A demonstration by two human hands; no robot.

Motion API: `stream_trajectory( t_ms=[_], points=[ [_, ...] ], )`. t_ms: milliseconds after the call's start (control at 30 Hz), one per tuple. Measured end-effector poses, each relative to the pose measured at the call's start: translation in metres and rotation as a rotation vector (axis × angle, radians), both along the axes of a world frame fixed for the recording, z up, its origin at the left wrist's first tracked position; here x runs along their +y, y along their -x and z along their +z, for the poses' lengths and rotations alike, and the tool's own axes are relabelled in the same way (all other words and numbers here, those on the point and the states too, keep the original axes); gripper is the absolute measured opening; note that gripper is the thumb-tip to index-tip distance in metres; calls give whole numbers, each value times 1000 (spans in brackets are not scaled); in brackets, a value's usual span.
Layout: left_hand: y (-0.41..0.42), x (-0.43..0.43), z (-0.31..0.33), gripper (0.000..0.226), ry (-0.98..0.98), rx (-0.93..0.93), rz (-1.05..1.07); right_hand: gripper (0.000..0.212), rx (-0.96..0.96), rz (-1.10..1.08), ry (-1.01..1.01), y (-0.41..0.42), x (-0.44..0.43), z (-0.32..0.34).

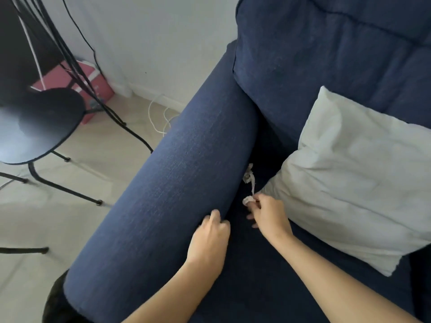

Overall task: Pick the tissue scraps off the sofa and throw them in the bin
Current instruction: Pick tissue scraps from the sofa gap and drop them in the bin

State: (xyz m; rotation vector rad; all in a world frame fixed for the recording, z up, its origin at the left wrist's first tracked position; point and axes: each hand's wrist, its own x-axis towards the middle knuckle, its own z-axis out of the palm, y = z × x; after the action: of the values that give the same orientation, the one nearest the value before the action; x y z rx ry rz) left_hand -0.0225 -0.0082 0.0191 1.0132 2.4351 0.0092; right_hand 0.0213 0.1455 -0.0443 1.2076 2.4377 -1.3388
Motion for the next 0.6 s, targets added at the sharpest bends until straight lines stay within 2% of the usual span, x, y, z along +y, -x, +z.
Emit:
stream_trajectory(
  t_ms=[167,267,367,433,533,600],
  points=[
    [63,-28,69,15,-334,43,315,15,174,66,-71,45,-15,103],
    [109,-62,101,20,-479,-46,581,13,240,167,-123,78,-51,153],
    [141,-116,125,20,-538,-133,735,12,269,302,-159,108,-105,183],
    [151,-165,130,19,-557,-122,798,13,265,387,-176,123,-150,195],
    [150,-253,114,16,-517,-128,924,26,223,502,-189,139,-225,196],
    [139,-311,89,23,-481,-147,980,30,175,592,-191,145,-277,183]
  ],
)
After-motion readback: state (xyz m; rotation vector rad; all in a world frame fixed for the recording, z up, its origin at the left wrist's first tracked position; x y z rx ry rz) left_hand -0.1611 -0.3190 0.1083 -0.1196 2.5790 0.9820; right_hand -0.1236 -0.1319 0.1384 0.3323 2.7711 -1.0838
